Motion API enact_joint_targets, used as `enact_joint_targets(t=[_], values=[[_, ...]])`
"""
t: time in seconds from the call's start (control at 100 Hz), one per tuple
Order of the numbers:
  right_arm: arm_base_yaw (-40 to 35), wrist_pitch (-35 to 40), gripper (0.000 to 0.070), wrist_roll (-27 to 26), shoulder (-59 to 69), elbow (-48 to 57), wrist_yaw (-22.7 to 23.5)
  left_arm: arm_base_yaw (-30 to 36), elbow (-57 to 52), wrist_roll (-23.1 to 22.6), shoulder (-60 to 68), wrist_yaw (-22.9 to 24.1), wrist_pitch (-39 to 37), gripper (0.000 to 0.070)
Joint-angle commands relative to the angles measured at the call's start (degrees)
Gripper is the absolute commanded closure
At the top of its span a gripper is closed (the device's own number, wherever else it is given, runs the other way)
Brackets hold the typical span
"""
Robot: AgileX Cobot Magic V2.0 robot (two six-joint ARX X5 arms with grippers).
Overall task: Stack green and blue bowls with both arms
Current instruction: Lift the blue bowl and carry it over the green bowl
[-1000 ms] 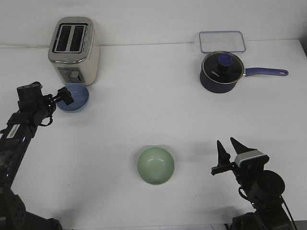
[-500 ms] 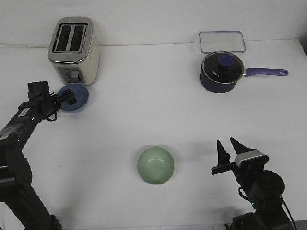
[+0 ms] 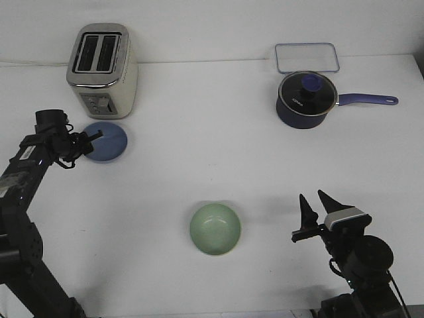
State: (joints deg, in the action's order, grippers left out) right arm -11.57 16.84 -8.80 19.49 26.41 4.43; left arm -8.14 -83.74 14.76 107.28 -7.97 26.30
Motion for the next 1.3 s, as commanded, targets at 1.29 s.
enact_joint_targets(t=[1.29], values=[[-0.2, -1.4, 0.0372, 0.7, 0.1, 0.5, 2.2, 51.2, 20.8, -0.2, -22.1, -9.7, -3.9, 0.0688]])
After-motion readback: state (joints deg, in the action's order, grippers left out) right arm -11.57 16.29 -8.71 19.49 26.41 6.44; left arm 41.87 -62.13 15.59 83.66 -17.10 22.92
